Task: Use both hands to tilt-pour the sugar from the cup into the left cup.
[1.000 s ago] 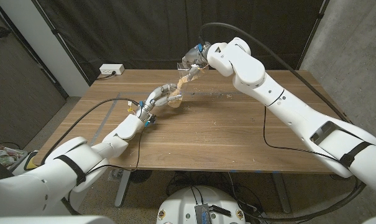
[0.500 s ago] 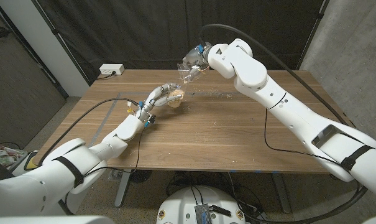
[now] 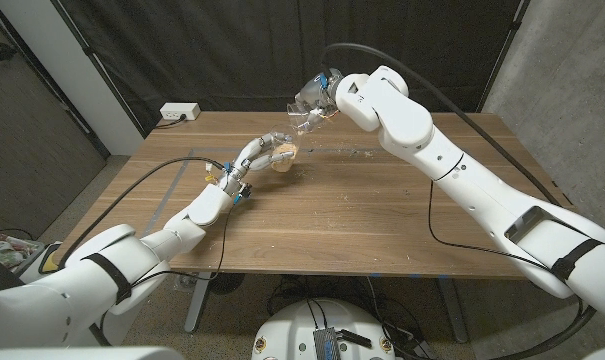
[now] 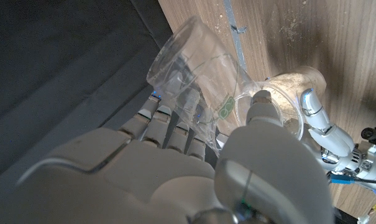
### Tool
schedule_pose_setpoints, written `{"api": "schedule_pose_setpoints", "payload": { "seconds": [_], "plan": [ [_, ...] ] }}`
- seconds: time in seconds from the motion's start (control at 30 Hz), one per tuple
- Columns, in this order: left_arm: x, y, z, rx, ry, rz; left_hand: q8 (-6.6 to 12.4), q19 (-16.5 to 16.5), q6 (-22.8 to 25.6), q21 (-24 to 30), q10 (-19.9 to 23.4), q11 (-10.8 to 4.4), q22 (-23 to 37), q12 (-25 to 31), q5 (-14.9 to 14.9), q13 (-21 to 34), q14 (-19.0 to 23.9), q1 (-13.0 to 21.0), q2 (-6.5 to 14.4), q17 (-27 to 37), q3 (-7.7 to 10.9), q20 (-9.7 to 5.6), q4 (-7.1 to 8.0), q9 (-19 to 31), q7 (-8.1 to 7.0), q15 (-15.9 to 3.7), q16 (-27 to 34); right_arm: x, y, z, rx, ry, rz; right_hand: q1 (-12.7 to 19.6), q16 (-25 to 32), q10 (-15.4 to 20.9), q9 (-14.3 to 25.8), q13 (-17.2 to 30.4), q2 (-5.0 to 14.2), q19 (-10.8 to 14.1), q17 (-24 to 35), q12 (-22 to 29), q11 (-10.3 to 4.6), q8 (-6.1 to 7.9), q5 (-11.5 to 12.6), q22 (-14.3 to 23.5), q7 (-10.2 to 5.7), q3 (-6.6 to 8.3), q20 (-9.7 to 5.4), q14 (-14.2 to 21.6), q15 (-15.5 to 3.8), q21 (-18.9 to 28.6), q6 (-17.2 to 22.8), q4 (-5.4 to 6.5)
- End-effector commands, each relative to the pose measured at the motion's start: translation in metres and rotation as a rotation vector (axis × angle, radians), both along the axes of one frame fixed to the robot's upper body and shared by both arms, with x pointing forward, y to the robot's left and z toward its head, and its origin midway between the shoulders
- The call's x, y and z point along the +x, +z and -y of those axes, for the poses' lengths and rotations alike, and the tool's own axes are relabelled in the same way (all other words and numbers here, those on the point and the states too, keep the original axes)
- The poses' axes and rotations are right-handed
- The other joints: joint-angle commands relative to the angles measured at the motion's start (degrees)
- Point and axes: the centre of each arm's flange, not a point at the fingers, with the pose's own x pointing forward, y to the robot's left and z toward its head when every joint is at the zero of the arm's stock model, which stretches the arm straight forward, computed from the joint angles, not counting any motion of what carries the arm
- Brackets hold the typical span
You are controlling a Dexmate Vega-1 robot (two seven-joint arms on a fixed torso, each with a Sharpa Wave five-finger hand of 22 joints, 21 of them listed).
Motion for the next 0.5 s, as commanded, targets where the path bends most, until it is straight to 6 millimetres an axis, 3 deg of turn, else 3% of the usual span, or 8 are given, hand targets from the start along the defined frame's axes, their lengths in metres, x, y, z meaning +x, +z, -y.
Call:
{"api": "schedule_pose_setpoints", "payload": {
  "seconds": [0.03, 0.5],
  "plan": [
    [-0.001, 0.0, 0.002, -0.003, -0.006, 0.006, 0.34, 0.2, 0.36, 0.59, 0.52, -0.09, 0.14, 0.31, 0.1, 0.01, 0.53, 0.62, 0.19, 0.08, -0.27, -5.78, -0.11, 0.17, -0.12, -6.96, -0.05, -0.004, -0.007, -0.004, -0.07, -0.03, 0.044, 0.51, 0.32, 0.7, 0.16, 0.22, 0.34, -0.29, 0.42, -0.19, -0.14, 0.3, 0.55, 0.15, -0.8, 1.09, -0.44, 0.39, -10.46, -0.09, 1.04, 0.57],
    [0.002, 0.0, 0.0, -0.014, -0.002, -0.006, 0.51, 0.31, 0.44, 0.73, 0.62, -0.24, 0.13, 0.39, 0.1, 0.04, 0.57, 0.71, 0.21, 0.15, -0.39, -5.8, -0.12, 0.1, -0.13, -6.73, -0.05, 0.0, 0.005, -0.001, 0.013, -0.017, -0.031, 0.42, 0.34, 0.77, 0.28, 0.46, 0.46, -0.18, 0.68, -0.26, -0.23, 0.27, 0.55, 0.15, -0.78, 1.18, -0.51, 0.55, -10.43, -0.03, 1.22, 0.58]
  ]
}}
